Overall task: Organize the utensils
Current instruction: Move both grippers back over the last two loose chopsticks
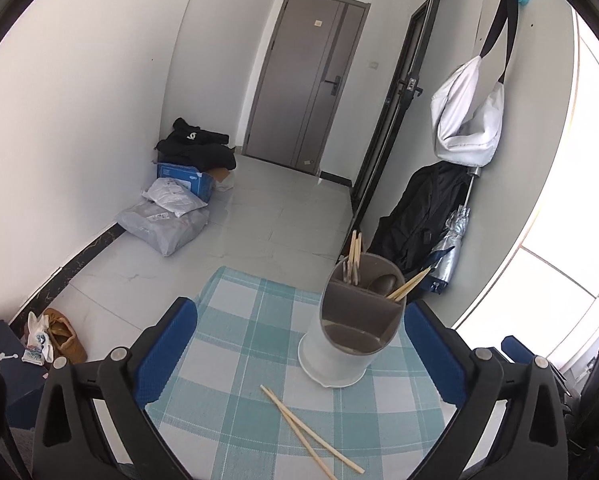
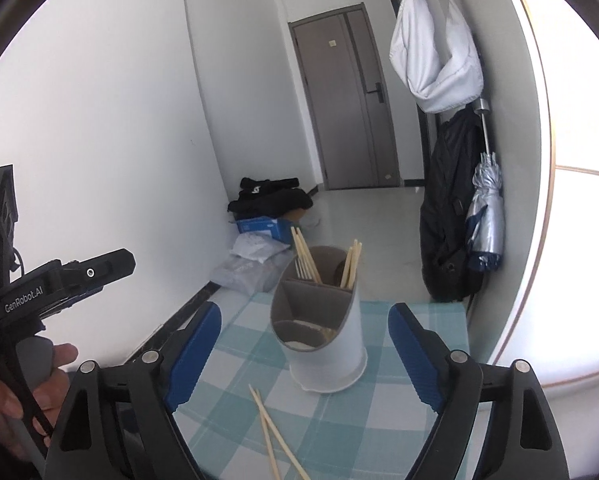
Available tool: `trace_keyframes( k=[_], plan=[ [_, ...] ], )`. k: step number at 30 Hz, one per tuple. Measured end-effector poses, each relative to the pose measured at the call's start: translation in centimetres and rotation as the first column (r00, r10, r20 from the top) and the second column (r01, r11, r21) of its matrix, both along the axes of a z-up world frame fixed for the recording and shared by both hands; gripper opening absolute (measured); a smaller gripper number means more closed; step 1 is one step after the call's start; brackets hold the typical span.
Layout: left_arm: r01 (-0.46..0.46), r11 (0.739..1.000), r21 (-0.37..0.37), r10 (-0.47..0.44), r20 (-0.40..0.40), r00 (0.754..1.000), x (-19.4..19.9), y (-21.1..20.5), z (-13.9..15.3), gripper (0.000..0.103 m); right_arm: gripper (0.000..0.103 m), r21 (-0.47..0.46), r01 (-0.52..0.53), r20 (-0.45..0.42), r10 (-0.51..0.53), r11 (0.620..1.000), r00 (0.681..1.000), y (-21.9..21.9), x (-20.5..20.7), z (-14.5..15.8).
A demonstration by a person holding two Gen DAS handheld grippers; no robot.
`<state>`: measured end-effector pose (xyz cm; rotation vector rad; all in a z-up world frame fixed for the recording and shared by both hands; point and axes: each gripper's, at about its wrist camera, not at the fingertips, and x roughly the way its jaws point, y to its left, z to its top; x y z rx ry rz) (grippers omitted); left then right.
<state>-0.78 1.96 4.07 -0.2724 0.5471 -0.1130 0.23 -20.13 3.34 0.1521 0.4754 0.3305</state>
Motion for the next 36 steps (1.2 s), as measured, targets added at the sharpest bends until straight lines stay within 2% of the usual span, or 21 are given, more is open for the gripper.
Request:
trace_keyframes(
  k=[9,13,16,20,25,29,36],
  plan=[
    [-0.015,1.000,-0.025,0.013,-0.095,0.995,0.4,0.6,-4.8,0.102,0.088,-0.043,-0.010,-0.079,0.007,0.999,0.997,0.4,-0.1,-3.5],
    [-0.037,0.998,-0.056,0.027,-0.160,0.987,0.8,1.1,-7.4,0.102,0.088,-0.061,-0.018,-0.122,0.011,0.998,0.992,0.7,0.3,-5.2],
    [-0.051,0.998,-0.040,0.043,-0.180,0.983,0.9,1.4,-8.9,0.102,0.088,-0.078,-0.029,-0.166,0.015,0.997,0.986,1.1,0.7,-6.8],
    [-0.076,0.995,-0.058,0.060,-0.239,0.969,1.5,2.4,-10.6,0.102,0.088,-0.104,-0.045,-0.213,0.022,0.994,0.977,1.7,1.6,-8.6],
    [-0.086,0.994,-0.068,0.063,-0.286,0.956,2.1,3.4,-11.7,0.102,0.088,-0.150,-0.088,-0.268,0.045,0.985,0.962,3.3,2.8,-10.9],
    [-0.104,0.992,-0.070,0.078,-0.302,0.950,2.6,4.4,-12.1,0.102,0.087,-0.170,-0.143,-0.336,0.079,0.975,0.938,5.3,4.1,-12.7],
    [-0.152,0.986,-0.067,0.123,-0.321,0.939,3.3,6.6,-11.6,0.102,0.076,-0.200,-0.281,-0.404,0.182,0.939,0.896,10.0,6.3,-14.8]
  ],
)
